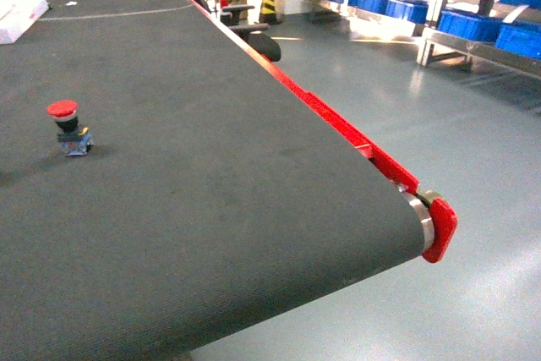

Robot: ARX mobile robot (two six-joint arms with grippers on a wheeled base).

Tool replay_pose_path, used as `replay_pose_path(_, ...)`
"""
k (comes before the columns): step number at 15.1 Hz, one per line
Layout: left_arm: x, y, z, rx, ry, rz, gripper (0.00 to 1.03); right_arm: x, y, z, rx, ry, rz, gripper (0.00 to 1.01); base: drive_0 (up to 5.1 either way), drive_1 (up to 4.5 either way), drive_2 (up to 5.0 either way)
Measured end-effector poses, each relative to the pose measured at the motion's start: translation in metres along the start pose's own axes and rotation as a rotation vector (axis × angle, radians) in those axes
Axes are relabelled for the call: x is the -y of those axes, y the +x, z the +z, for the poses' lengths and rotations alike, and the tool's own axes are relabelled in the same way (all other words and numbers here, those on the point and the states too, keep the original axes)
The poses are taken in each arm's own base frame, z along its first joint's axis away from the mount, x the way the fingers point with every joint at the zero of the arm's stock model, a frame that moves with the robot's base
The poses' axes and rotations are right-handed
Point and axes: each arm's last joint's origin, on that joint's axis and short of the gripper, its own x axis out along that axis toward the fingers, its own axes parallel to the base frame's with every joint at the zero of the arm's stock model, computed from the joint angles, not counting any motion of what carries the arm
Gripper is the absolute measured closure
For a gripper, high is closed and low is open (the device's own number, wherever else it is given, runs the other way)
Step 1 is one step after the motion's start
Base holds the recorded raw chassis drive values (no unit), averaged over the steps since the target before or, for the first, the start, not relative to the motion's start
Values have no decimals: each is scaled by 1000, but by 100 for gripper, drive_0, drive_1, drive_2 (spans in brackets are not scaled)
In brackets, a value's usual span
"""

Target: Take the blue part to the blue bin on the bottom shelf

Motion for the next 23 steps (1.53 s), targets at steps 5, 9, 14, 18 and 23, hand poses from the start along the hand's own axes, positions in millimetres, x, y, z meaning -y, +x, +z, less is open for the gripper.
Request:
replay_pose_path(5,0,0,0,0,0,0,60,0,0,0,0,0,0,3,-159,-159,-159)
replay_pose_path(9,0,0,0,0,0,0,60,0,0,0,0,0,0,3,-166,-166,-166)
replay_pose_path(14,0,0,0,0,0,0,60,0,0,0,0,0,0,3,-165,-165,-165)
replay_pose_path(18,0,0,0,0,0,0,60,0,0,0,0,0,0,3,-164,-164,-164)
replay_pose_path(23,0,0,0,0,0,0,60,0,0,0,0,0,0,3,-163,-163,-163)
